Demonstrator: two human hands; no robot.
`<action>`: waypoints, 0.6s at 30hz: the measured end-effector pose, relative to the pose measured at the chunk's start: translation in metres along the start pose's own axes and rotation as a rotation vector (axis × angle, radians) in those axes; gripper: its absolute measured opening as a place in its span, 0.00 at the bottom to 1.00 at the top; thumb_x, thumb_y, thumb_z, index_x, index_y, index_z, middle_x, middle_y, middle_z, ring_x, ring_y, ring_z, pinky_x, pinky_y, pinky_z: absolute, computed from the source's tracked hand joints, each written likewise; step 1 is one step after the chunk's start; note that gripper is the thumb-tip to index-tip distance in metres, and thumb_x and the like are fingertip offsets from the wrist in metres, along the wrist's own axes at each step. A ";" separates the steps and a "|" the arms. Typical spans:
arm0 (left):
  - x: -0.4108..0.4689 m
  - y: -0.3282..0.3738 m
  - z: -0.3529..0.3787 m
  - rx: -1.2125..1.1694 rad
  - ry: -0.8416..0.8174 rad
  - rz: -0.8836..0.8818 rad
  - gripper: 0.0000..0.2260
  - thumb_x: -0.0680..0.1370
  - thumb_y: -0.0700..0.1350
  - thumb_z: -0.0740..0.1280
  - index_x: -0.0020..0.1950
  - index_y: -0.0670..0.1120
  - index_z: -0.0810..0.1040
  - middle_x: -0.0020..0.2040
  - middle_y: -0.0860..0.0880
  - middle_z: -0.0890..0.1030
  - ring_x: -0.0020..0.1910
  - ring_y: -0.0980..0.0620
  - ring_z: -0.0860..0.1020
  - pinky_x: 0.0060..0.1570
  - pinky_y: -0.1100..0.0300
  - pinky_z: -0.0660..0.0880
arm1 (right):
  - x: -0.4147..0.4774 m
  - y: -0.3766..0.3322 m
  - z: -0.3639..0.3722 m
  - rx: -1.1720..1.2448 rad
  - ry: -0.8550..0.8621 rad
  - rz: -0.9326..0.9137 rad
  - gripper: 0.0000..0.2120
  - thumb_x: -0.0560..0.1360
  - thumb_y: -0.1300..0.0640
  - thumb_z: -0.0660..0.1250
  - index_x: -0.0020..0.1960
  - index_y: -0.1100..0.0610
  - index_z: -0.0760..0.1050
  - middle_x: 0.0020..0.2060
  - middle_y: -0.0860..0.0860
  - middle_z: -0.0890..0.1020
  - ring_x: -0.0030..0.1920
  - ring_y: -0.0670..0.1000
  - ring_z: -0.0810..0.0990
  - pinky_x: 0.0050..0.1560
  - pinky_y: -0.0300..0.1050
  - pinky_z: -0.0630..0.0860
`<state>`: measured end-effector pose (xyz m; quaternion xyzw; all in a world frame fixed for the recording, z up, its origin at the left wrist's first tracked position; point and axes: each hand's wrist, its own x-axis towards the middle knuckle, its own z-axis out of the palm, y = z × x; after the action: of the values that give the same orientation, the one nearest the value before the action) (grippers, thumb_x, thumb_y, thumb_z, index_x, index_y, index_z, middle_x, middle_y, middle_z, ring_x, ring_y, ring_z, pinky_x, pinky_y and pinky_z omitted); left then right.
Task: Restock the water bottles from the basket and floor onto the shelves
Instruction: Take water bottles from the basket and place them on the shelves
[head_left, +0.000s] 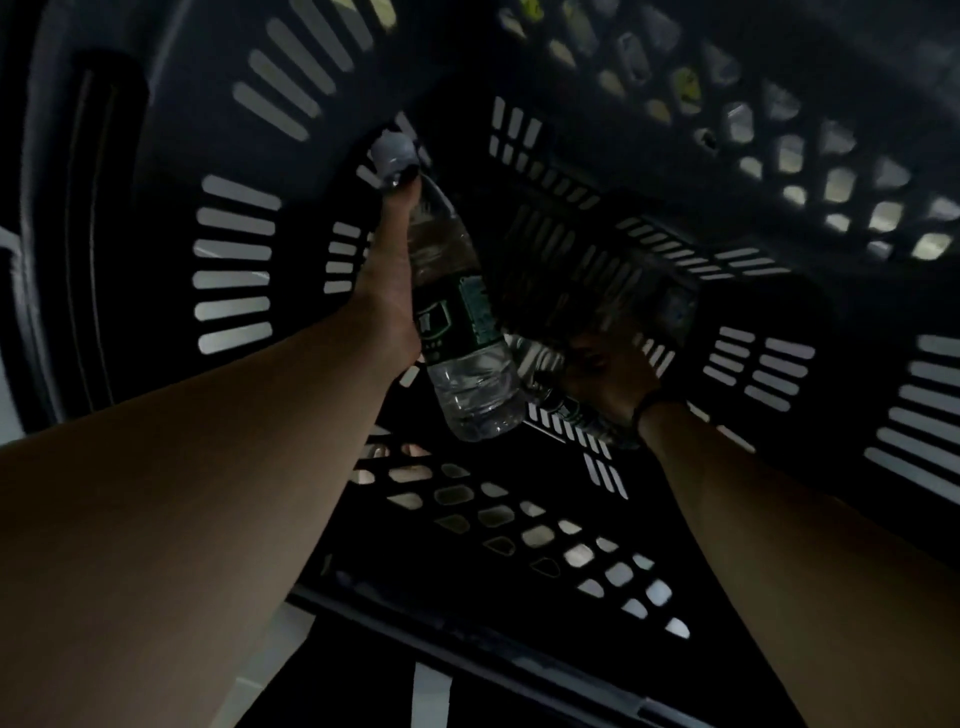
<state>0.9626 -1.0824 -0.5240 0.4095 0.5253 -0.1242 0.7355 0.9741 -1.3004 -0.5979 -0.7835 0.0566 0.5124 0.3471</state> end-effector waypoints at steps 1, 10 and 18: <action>0.004 -0.001 0.000 -0.015 0.017 -0.017 0.24 0.74 0.66 0.64 0.57 0.48 0.80 0.45 0.48 0.86 0.49 0.46 0.84 0.52 0.47 0.79 | 0.002 -0.001 0.006 -0.117 -0.052 -0.060 0.29 0.68 0.52 0.76 0.66 0.58 0.73 0.59 0.51 0.76 0.59 0.50 0.74 0.58 0.39 0.69; 0.010 -0.005 -0.008 -0.038 -0.025 -0.074 0.29 0.72 0.67 0.66 0.61 0.47 0.80 0.53 0.44 0.85 0.54 0.42 0.82 0.59 0.40 0.75 | -0.002 -0.009 0.017 -0.365 0.020 -0.225 0.30 0.70 0.44 0.72 0.70 0.51 0.70 0.69 0.53 0.72 0.69 0.56 0.69 0.64 0.42 0.65; -0.040 0.015 0.005 0.059 -0.002 -0.063 0.18 0.74 0.64 0.66 0.43 0.50 0.82 0.32 0.52 0.84 0.36 0.53 0.84 0.37 0.61 0.77 | -0.046 -0.033 -0.014 0.333 0.191 -0.092 0.12 0.64 0.61 0.79 0.43 0.51 0.81 0.33 0.40 0.83 0.39 0.40 0.82 0.44 0.36 0.77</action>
<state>0.9586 -1.0869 -0.4819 0.4139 0.5334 -0.1632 0.7194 0.9778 -1.2962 -0.5402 -0.7619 0.1373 0.4028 0.4883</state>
